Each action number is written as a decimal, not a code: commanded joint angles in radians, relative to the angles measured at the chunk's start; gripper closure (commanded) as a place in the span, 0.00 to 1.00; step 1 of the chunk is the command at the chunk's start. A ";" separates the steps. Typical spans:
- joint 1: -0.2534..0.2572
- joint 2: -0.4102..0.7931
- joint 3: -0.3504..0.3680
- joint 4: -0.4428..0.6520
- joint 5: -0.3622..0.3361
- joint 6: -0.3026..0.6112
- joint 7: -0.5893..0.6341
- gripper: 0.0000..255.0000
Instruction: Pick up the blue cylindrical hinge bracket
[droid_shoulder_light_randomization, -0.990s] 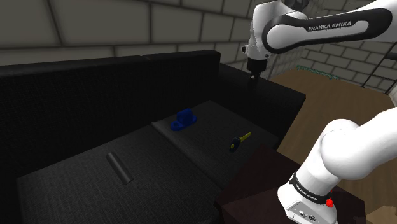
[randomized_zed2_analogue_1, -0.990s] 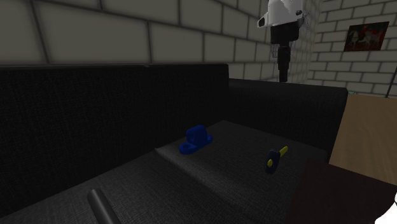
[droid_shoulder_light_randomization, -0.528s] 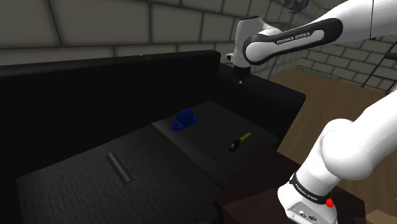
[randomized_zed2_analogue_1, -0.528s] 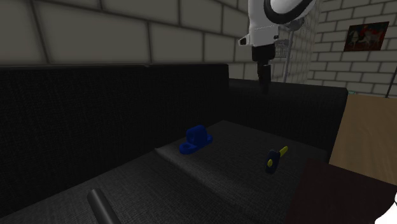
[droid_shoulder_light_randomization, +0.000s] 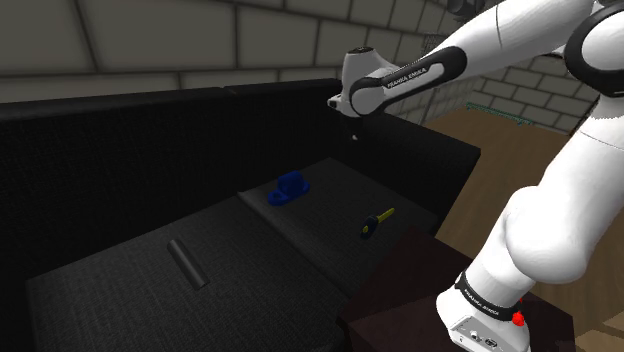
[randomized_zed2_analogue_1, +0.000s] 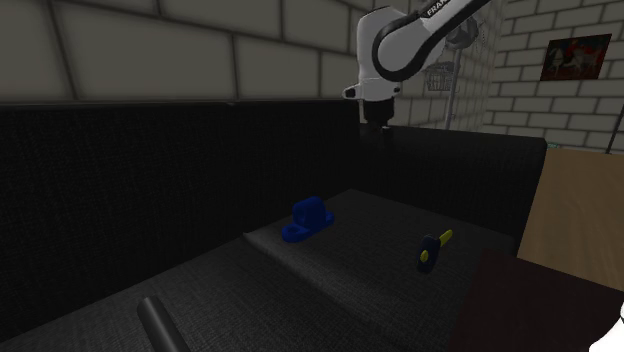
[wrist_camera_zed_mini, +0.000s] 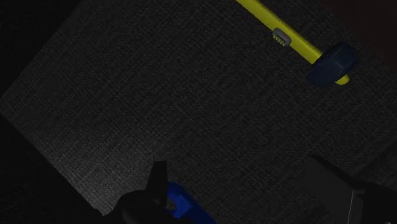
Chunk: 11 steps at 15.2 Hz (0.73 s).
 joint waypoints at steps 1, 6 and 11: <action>0.001 0.078 -0.003 0.055 0.013 0.037 -0.075 0.00; -0.004 0.259 0.017 0.183 0.042 0.115 -0.233 0.00; -0.018 0.432 0.057 0.329 0.060 0.167 -0.374 0.00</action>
